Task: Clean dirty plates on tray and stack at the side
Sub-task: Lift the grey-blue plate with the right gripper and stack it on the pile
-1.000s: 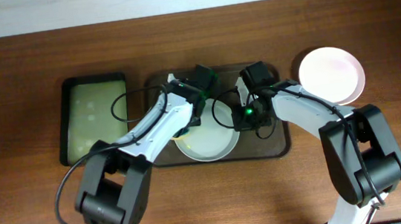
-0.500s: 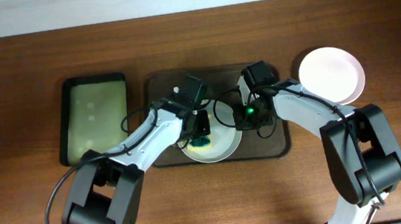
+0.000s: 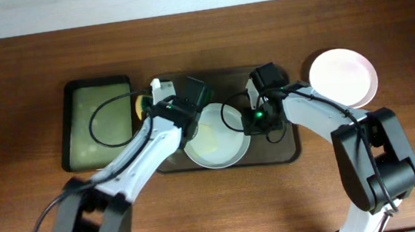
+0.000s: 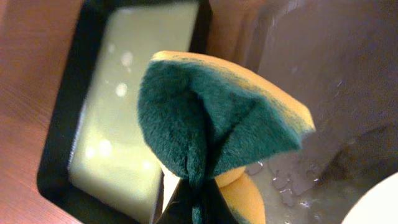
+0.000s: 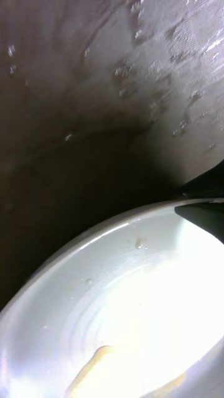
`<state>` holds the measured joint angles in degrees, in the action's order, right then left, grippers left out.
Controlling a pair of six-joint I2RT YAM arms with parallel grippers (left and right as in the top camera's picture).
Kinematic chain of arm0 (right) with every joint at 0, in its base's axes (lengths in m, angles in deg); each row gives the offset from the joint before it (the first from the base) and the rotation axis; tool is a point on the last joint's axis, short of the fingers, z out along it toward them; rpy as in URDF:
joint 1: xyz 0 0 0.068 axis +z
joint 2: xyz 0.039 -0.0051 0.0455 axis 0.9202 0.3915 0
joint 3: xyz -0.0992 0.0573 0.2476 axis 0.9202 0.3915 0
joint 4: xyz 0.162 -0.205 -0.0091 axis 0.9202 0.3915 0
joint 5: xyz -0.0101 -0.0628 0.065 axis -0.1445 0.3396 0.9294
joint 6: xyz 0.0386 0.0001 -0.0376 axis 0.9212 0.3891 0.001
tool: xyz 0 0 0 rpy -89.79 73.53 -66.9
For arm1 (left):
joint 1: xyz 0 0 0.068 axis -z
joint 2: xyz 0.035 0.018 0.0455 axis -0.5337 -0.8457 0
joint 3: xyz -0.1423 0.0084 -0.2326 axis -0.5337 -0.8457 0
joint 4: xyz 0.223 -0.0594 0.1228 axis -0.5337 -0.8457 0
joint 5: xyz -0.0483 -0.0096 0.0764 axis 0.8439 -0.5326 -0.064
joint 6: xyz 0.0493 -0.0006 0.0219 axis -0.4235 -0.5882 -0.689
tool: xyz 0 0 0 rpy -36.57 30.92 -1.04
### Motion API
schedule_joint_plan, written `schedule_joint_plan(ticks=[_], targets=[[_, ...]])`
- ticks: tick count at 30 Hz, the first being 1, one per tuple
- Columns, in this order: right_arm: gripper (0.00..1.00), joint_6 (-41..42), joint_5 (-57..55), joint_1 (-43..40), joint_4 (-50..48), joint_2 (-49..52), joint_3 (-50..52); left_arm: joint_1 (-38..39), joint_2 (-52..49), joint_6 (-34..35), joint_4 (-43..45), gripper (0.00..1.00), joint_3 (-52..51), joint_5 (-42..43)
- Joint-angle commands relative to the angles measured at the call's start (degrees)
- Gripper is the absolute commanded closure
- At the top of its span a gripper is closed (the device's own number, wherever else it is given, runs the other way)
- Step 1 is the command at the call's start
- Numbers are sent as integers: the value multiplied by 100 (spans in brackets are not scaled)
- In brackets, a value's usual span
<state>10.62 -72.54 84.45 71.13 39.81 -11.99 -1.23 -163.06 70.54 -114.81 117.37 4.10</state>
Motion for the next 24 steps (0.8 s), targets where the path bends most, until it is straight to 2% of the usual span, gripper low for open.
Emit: schedule_joint_plan(ticks=[1, 4, 7, 8, 10, 12, 15, 17, 20, 24], targets=[[96, -304, -516, -50, 616, 4, -511, -326, 778, -55, -42, 100, 111, 474], [96, -400, -1233, 98, 1591, -164, -1593, -1202, 1064, -55, -109, 100, 111, 1681], [96, -400, -2754, 636, 2684, -214, -3008, -2549, 1038, -61, -293, 100, 109, 3206], [96, -398, -3641, 1049, 3005, -214, -3604, -3003, 1032, -79, -396, 100, 109, 3491], [96, -518, -4721, 1563, 3108, -214, -4052, -3646, 1032, -81, -597, 100, 109, 3604], [96, -1248, -5779, 2124, 3053, -214, -4275, -3998, 1027, -76, -697, 100, 103, 3635], [96, -1696, -7392, 2859, 2800, -214, -4291, -4207, 1027, -76, -691, 100, 76, 3709], [96, -2474, -8223, 3318, 2538, -214, -4291, -4205, 1027, -74, -658, 100, 44, 3709], [96, -3759, -8784, 3659, 2048, -214, -4291, -4205, 1027, -74, -660, 100, 39, 3709], [96, -5248, -8911, 3908, 1880, -214, -4291, -4205, 1027, -74, -658, 100, 37, 3707]])
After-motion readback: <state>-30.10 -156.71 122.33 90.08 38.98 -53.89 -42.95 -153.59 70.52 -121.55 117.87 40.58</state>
